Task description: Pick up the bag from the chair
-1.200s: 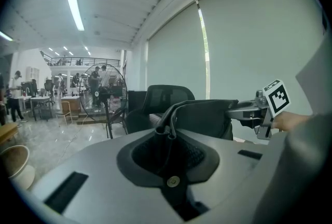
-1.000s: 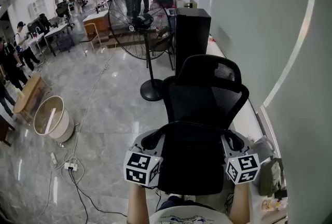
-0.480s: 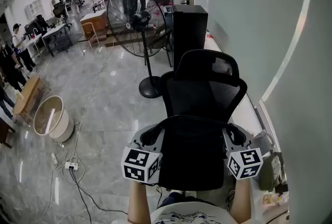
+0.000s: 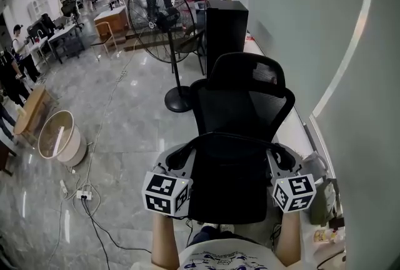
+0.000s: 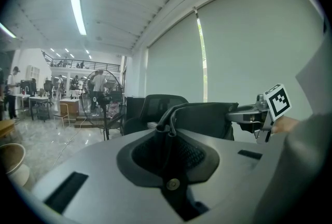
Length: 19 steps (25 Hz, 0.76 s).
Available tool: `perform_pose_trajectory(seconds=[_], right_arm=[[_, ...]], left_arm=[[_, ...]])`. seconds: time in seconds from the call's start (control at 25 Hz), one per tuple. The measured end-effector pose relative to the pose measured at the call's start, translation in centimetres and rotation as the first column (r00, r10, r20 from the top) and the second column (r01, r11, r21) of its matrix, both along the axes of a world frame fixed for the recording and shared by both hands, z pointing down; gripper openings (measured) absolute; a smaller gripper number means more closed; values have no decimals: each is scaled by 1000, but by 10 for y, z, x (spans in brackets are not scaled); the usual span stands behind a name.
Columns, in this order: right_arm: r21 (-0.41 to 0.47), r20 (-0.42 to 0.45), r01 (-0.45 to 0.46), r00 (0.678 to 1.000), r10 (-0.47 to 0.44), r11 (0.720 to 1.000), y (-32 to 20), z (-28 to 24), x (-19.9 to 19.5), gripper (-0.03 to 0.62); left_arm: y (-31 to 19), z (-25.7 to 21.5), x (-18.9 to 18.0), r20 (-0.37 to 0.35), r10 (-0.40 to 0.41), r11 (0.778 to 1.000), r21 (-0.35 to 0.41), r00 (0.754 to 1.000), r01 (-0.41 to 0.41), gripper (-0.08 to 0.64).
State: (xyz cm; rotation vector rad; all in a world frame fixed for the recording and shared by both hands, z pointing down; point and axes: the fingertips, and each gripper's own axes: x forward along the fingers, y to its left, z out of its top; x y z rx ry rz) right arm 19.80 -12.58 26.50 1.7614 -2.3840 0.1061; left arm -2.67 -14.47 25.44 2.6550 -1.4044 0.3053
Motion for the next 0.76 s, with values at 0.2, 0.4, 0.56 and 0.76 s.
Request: perform_pose_trajectory(seconds=[0.2,0.4,0.56,0.76], right_arm=[[0,1,-4,1000,4,1000,4,0,1,109],[5,4,-6,1000,6,1000,8,-1,4,110],[2,9,-6,1000,6,1000,13,-1,3,110],[7,12,-4,1000,4,1000,17,-2,2,110]], left_arm=[[3,0,1,-6,-1,1000,-3,1000,1,57],[7,-1,4,-10,4,1000,0,1000,-4,57],[10,0,3,-11,1,1000,1,1000,-1,57],[14,0,2,-15,-5,1000,2,1000,5,57]])
